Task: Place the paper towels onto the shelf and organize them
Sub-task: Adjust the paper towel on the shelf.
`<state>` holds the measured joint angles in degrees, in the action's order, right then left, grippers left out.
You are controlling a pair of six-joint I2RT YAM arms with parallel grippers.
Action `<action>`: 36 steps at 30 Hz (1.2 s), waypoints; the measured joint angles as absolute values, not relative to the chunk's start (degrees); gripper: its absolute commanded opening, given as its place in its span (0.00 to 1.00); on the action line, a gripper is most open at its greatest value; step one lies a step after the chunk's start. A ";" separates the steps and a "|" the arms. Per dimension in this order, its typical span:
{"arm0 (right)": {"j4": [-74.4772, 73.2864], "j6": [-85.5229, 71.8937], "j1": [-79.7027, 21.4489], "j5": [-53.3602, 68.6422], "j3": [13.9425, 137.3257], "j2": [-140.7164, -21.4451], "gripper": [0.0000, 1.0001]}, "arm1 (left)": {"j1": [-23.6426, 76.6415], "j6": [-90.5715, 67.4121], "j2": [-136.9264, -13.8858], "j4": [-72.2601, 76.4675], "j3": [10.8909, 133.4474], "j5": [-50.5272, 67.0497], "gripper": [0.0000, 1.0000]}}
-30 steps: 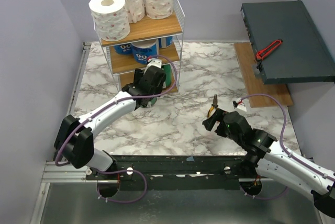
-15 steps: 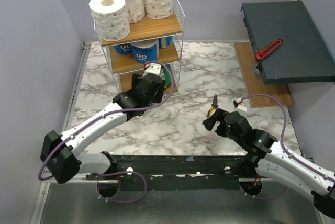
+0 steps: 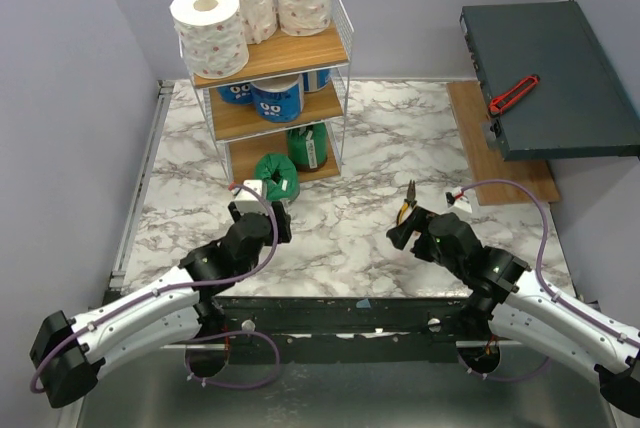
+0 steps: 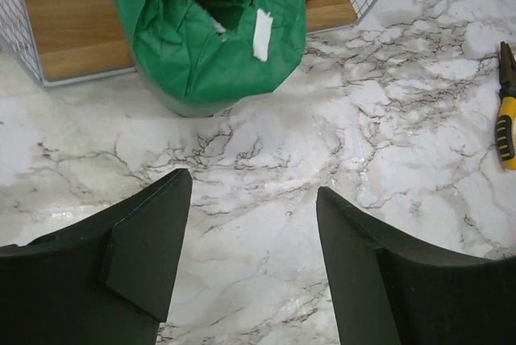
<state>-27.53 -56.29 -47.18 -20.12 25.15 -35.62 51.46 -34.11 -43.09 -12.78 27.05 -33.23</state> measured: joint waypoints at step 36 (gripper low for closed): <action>-26.59 -55.88 -47.18 -20.12 24.47 -36.38 0.87 | 50.96 -38.61 -68.38 20.60 16.25 -40.12 0.90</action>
<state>-26.59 -55.88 -47.18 -20.12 24.47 -36.38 50.96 -38.61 -68.38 20.60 16.25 -40.12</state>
